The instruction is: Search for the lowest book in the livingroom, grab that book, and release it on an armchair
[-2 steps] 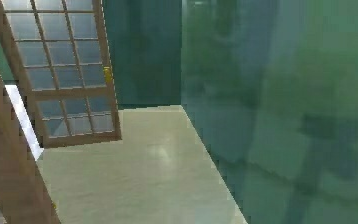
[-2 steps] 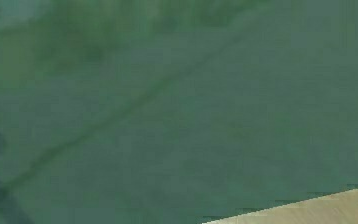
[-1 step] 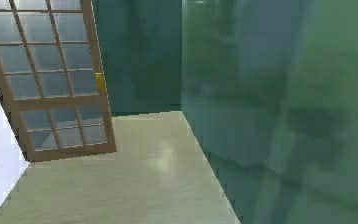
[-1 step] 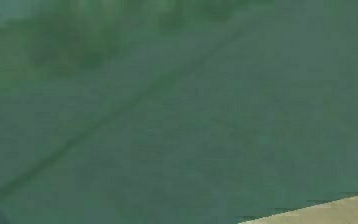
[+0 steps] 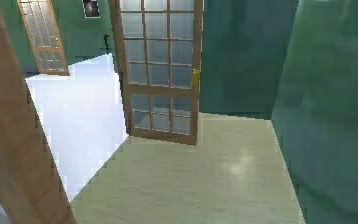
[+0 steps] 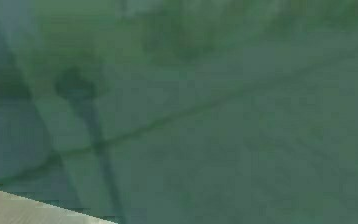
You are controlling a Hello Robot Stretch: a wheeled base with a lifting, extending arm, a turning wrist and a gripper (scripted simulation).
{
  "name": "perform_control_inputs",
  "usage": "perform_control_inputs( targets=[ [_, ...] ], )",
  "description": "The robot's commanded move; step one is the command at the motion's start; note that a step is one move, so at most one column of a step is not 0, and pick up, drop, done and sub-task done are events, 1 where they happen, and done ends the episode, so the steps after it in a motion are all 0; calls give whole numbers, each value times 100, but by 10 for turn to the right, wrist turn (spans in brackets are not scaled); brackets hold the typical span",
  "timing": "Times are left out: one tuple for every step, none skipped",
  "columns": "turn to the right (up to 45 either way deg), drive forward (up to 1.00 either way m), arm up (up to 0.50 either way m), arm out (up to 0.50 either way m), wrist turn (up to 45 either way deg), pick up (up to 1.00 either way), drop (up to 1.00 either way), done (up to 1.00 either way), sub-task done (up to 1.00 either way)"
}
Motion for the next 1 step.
perform_control_inputs(
  targets=[
    [0, 65, 0, 0, 0, 0, 0, 0, 0]
  ],
)
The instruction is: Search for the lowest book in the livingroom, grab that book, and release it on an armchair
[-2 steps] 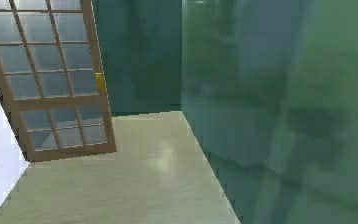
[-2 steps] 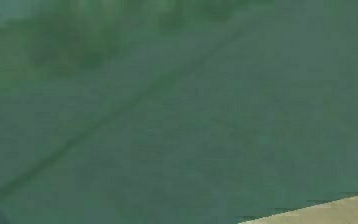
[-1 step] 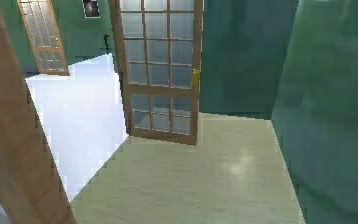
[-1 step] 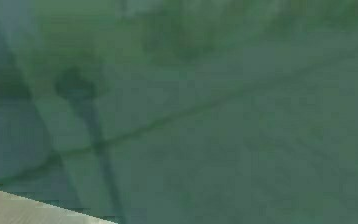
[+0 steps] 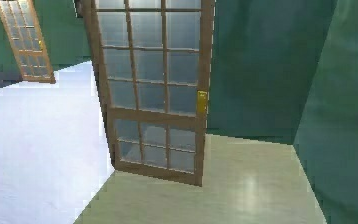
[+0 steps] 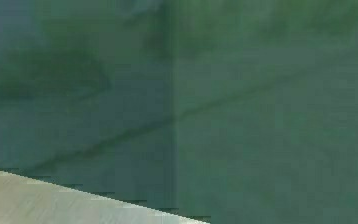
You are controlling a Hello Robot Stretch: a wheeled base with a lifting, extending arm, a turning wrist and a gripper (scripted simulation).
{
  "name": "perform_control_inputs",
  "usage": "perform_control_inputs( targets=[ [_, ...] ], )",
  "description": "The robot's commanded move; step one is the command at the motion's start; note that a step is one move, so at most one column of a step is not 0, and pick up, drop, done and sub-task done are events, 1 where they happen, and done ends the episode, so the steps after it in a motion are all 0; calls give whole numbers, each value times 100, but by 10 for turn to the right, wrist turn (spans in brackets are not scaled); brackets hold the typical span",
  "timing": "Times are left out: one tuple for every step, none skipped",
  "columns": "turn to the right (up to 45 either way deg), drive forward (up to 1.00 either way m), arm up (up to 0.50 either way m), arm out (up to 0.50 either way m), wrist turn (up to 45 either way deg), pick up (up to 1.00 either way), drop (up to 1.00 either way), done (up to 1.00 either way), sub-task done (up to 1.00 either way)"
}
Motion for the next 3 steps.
perform_control_inputs(
  targets=[
    [-390, 0, 0, 0, 0, 0, 0, 0, 0],
    [0, 100, 0, 0, 0, 0, 0, 0, 0],
    [0, 100, 0, 0, 0, 0, 0, 0, 0]
  ],
)
